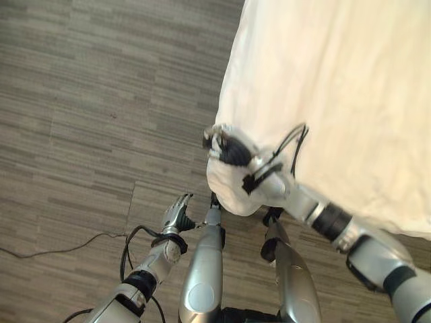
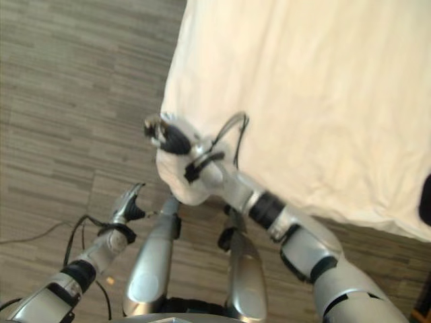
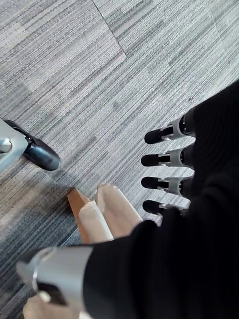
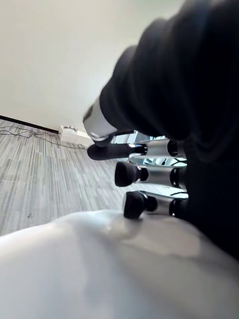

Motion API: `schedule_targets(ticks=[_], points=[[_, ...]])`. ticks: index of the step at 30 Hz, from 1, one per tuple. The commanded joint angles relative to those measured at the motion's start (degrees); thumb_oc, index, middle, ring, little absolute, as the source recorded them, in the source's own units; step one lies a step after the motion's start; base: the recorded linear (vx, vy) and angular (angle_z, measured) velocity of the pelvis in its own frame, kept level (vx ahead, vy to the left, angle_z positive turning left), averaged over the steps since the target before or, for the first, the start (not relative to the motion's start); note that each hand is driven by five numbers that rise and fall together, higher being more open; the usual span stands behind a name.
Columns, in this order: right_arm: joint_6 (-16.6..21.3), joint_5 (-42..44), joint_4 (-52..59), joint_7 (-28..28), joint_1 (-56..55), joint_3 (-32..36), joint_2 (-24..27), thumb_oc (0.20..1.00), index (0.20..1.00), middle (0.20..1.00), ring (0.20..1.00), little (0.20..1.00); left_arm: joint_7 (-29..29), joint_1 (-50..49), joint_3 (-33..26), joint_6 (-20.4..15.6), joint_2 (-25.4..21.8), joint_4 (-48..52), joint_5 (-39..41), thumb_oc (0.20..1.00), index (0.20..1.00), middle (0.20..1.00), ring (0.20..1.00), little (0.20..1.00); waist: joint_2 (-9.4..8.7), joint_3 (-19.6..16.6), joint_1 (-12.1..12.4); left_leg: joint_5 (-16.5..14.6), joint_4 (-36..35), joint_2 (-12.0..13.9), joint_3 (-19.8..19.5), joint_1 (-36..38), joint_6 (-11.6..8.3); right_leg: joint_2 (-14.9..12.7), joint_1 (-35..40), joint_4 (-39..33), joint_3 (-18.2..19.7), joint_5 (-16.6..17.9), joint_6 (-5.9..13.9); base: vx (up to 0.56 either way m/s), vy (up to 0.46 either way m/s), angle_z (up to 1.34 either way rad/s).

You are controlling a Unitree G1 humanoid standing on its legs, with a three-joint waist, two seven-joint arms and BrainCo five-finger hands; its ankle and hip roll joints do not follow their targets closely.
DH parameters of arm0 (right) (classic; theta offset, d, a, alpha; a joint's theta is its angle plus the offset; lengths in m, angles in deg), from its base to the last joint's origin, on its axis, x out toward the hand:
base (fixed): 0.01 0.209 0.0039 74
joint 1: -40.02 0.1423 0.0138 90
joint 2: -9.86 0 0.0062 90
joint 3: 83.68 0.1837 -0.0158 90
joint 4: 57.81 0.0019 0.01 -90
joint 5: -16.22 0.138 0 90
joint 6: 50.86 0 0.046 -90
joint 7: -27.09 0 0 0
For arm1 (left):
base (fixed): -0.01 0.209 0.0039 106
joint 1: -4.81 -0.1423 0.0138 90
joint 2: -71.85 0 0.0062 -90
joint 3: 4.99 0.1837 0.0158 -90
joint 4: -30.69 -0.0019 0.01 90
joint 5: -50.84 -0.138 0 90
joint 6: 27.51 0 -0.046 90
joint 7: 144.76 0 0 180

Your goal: Tidy up the quilt and then pick up the clothes from the bed and put them into the laundry hamper.

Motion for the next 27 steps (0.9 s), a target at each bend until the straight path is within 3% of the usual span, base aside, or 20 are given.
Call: schedule_targets(ticks=[1,4,9,10,12,14,18,21,22,23,24,25,26,27], points=[[1.1,5.9,1.3,12.8,-7.3,-6.9,3.8,0.200,0.200,0.200,0.200,0.200,1.2,-6.0,2.2,0.2,2.7,-5.5,-0.4,1.000,1.000,1.000,1.000,1.000,1.68,-2.9,-0.7,-7.1,-0.7,3.7,0.5,4.5,-1.21,-4.4,2.4,6.3,1.4,-13.5,4.99,0.11,-0.037,-0.04],[2.2,8.7,6.1,16.6,-8.2,-8.6,4.6,0.200,0.200,0.200,0.200,0.200,1.6,-6.8,1.8,0.4,3.5,-9.2,-0.7,1.000,1.000,1.000,1.000,1.000,1.00,-5.3,-1.1,-6.7,-2.9,3.6,0.8,8.1,-1.33,-3.8,5.9,3.7,1.2,-12.9,5.09,0.11,-0.047,-0.07],[4.2,12.6,14.5,14.4,-7.0,-4.2,5.6,0.200,0.200,0.200,0.200,0.200,1.4,-7.3,1.1,0.7,4.4,-11.5,-0.4,1.000,1.000,1.000,1.000,1.000,0.59,-7.3,-1.8,-6.2,-5.0,3.7,1.4,10.7,-1.42,-3.1,7.8,1.8,1.4,-12.4,5.31,0.06,-0.023,-0.06],[6.9,15.9,21.3,7.6,-3.6,4.5,6.0,0.200,0.200,0.200,0.200,0.200,0.7,-7.3,0.7,0.5,4.9,-11.9,0.4,1.000,1.000,1.000,1.000,1.000,0.67,-7.5,-2.9,-6.2,-5.4,3.8,2.2,11.5,-1.44,-2.8,7.5,1.8,2.4,-12.3,5.41,0.00,-0.010,-0.12],[7.1,15.9,22.0,5.6,-2.2,6.7,6.0,0.200,0.200,0.200,0.200,0.200,0.5,-7.0,0.8,0.3,5.0,-11.6,0.9,1.000,1.000,1.000,1.000,1.000,0.65,-7.1,-3.1,-6.0,-5.0,3.6,2.3,10.7,-1.32,-2.9,6.6,2.2,2.8,-12.2,5.38,-0.03,-0.007,-0.14],[8.4,14.2,24.2,-2.4,3.6,13.9,7.3,0.200,0.200,0.200,0.200,0.200,-0.7,-5.2,1.5,-0.4,4.9,-10.0,3.6,1.000,1.000,1.000,1.000,1.000,1.23,-3.9,-3.9,-6.5,-2.2,3.9,2.6,7.7,-1.37,-3.1,2.6,4.7,4.4,-12.7,5.01,-0.13,-0.028,-0.35],[7.9,12.9,18.7,-8.8,6.4,19.5,10.6,0.200,0.200,0.200,0.200,0.200,-1.7,-2.6,1.9,-1.1,4.8,-8.0,6.1,1.000,1.000,1.000,1.000,1.000,1.38,-2.6,-5.7,-6.6,1.1,3.4,3.2,0.4,-0.92,-2.9,-5.1,6.2,6.6,-11.0,5.16,-0.15,0.021,-0.17],[7.6,12.9,16.1,-9.8,4.7,21.5,12.3,0.200,0.200,0.200,0.200,0.200,-1.5,-2.1,1.5,-1.2,5.2,-7.4,6.9,1.000,1.000,1.000,1.000,1.000,1.20,-2.6,-6.4,-6.7,2.3,2.5,2.5,-1.5,-0.38,-2.7,-7.3,5.6,8.1,-9.8,5.45,-0.08,0.154,-0.31],[7.6,12.7,14.5,-10.0,3.1,22.0,13.5,0.200,0.200,0.200,0.200,0.200,-1.3,-2.5,1.2,-1.3,5.3,-6.9,7.2,1.000,1.000,1.000,1.000,1.000,0.87,-2.6,-6.2,-8.3,4.0,1.6,0.1,-1.9,-0.42,-2.2,-7.8,5.1,9.4,-9.6,5.57,-0.08,0.262,-0.40],[8.0,13.6,12.3,-9.4,0.0,22.4,13.9,0.200,0.200,0.200,0.200,0.200,-1.6,-3.3,0.4,-1.3,6.0,-6.2,8.4,1.000,1.000,1.000,1.000,1.000,-0.40,-2.6,-5.8,-13.3,7.4,-1.4,-6.7,-1.1,-0.14,-1.2,-8.6,4.1,12.5,-8.7,5.65,-0.08,0.264,-0.60],[8.0,13.6,12.3,-9.4,0.0,22.5,13.9,0.200,0.200,0.200,0.200,0.200,-1.6,-3.2,0.4,-1.3,6.0,-6.1,8.4,1.000,1.000,1.000,1.000,1.000,-0.53,-2.6,-5.9,-13.1,7.4,-1.6,-6.7,-1.4,-0.08,-1.4,-8.8,4.0,12.5,-8.6,5.69,-0.14,0.247,-1.15],[7.4,14.6,10.5,-8.0,-7.9,25.5,13.9,0.200,0.200,0.200,0.200,0.200,-1.2,-3.0,-0.6,-0.5,7.8,-7.3,9.0,1.000,1.000,1.000,1.000,1.000,-0.70,-2.6,-6.2,-16.3,7.7,-3.4,-11.9,2.3,0.90,-0.9,-8.0,3.6,15.3,-8.1,6.00,-0.09,0.064,-1.42],[7.3,14.6,10.6,-8.0,-7.9,25.6,13.9,0.200,0.200,0.200,0.200,0.200,-1.3,-2.9,-0.5,-0.5,7.8,-7.3,9.0,1.000,1.000,1.000,1.000,1.000,-0.87,-2.6,-6.4,-15.9,7.6,-3.7,-11.9,2.2,0.97,-1.2,-8.2,3.6,15.3,-7.9,6.07,-0.09,0.200,-1.66],[6.2,14.9,9.4,-6.3,-17.5,29.7,14.0,0.200,0.200,0.200,0.200,0.200,-0.1,-3.4,-1.6,-0.2,8.9,-7.6,9.7,1.000,1.000,1.000,1.000,1.000,-0.40,-2.7,-8.0,-16.7,6.4,-4.8,-11.4,6.2,2.13,-2.8,-5.5,2.4,15.8,-6.8,7.01,0.00,0.325,-1.20]])
